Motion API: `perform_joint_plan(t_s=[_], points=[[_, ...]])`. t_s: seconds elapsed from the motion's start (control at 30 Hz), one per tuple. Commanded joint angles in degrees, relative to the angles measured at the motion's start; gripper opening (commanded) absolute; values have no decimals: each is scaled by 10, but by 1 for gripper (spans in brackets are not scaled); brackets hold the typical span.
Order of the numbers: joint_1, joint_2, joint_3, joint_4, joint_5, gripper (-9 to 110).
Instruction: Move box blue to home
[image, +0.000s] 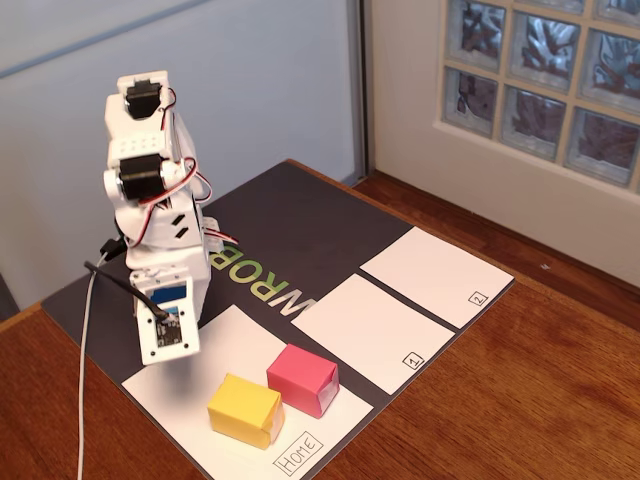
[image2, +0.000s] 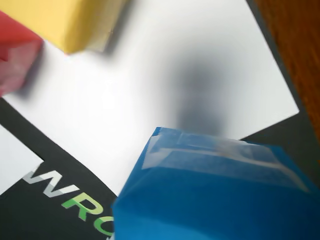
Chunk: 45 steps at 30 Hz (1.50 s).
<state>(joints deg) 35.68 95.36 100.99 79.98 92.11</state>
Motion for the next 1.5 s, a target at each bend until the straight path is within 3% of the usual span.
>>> perform_joint_plan(t_s=[0.0, 0.37, 0.63, 1.47], points=[[11, 38, 33, -25, 12, -1], [12, 129, 170, -124, 51, -1], [7, 184, 262, -267, 49, -1], [-14, 65, 329, -488, 72, -1]])
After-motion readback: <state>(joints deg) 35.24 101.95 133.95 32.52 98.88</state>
